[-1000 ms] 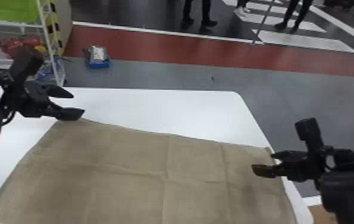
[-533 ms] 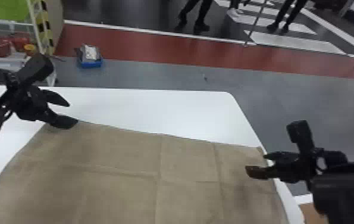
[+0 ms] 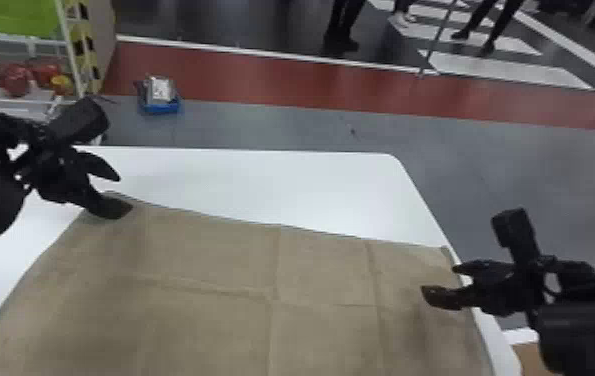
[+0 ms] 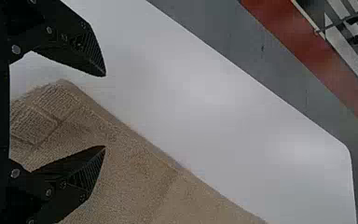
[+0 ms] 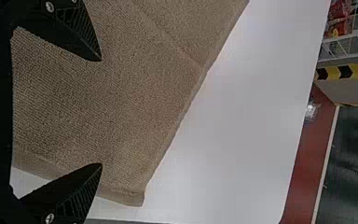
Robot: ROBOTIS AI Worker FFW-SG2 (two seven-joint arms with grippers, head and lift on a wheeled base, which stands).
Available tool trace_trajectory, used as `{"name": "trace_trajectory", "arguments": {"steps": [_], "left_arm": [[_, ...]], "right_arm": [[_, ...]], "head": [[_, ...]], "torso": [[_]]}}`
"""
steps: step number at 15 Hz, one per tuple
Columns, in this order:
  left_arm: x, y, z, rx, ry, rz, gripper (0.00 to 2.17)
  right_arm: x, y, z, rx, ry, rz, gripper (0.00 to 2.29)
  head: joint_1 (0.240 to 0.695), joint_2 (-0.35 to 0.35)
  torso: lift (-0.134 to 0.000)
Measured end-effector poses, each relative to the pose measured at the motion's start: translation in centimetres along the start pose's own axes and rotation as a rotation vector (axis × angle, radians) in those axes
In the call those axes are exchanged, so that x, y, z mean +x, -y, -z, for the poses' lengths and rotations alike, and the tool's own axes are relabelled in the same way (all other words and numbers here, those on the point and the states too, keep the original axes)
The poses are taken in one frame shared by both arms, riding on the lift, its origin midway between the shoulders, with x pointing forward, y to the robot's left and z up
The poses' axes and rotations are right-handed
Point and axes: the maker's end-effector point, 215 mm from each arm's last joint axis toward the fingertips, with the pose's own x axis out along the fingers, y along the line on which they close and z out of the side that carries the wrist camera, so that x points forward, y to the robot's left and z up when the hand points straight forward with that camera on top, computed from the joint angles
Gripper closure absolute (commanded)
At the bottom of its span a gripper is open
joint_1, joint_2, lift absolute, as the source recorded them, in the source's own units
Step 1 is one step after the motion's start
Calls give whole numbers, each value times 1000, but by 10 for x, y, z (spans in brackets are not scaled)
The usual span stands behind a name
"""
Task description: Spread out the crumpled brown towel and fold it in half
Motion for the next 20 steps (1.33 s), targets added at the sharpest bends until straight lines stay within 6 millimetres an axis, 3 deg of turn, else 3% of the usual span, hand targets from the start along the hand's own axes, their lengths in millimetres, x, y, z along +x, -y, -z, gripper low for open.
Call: {"name": "trace_trajectory", "arguments": {"steps": [1,5,7,10,11,13,17,20], "left_arm": [[1,1,0,1,-2,2,606],[0,5,7,9,-28,24,606],[-2,6,13,11,-44,33,826],[-5,6,22,8,-63,37,846],[-5,7,26,5,-68,40,967],[-5,11,31,2,-74,50,1420],[-12,15,35,4,-73,42,1433],[-33,10,46,-16,-65,34,1436]], "right_arm": [[-1,0,2,0,-1,1,83],[-3,2,4,-5,2,4,83],[-3,2,4,-9,4,5,83],[-3,2,3,-11,6,3,83],[-3,2,3,-10,7,2,83],[-3,3,2,-9,9,8,83],[-1,18,-5,-1,19,72,83],[9,33,-8,16,17,121,87]], "head": [[695,-266],[695,-270],[695,-266],[695,-258],[695,-256],[695,-254],[695,-260],[695,-251]], "torso": [[-123],[-123],[-123],[-123],[-123],[-123],[-123],[-123]]}}
